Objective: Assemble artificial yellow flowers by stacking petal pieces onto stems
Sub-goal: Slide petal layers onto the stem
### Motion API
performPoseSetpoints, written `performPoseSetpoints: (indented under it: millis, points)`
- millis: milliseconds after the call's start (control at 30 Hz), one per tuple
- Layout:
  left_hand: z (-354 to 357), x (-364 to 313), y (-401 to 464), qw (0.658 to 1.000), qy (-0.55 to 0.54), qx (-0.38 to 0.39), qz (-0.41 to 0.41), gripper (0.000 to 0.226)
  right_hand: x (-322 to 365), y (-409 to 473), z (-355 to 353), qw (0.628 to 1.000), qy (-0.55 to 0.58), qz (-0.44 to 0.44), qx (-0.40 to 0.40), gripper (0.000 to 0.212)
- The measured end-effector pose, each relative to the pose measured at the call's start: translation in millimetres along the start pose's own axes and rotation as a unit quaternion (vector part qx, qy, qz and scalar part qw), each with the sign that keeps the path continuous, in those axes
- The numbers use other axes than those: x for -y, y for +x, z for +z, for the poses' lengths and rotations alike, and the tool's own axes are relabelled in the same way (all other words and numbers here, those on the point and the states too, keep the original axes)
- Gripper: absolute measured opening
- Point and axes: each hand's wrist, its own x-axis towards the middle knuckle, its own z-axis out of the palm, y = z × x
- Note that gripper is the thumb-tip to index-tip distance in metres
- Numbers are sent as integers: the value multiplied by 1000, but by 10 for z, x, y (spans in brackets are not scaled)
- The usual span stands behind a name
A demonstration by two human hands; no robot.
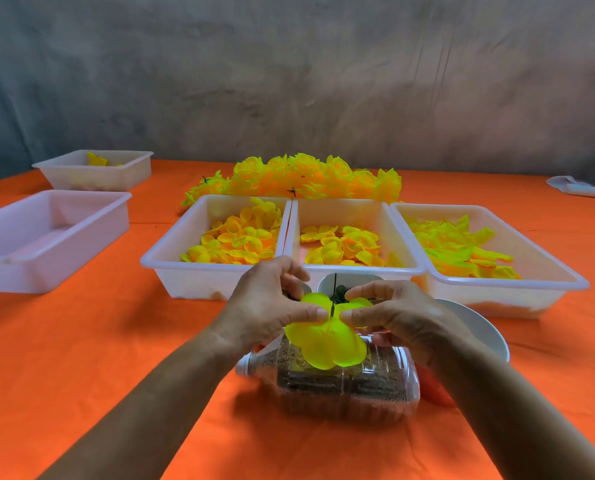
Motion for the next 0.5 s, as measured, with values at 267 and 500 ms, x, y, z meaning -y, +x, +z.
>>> performPoseSetpoints:
  millis: [267,500]
  points:
    - [124,-43,-119,985,34,-30,164,14,16,-49,5,1000,-4,-17,-8,30]
    - [215,77,-80,987,4,-50,154,9,37,-93,-1,1000,-6,-19,-16,32]
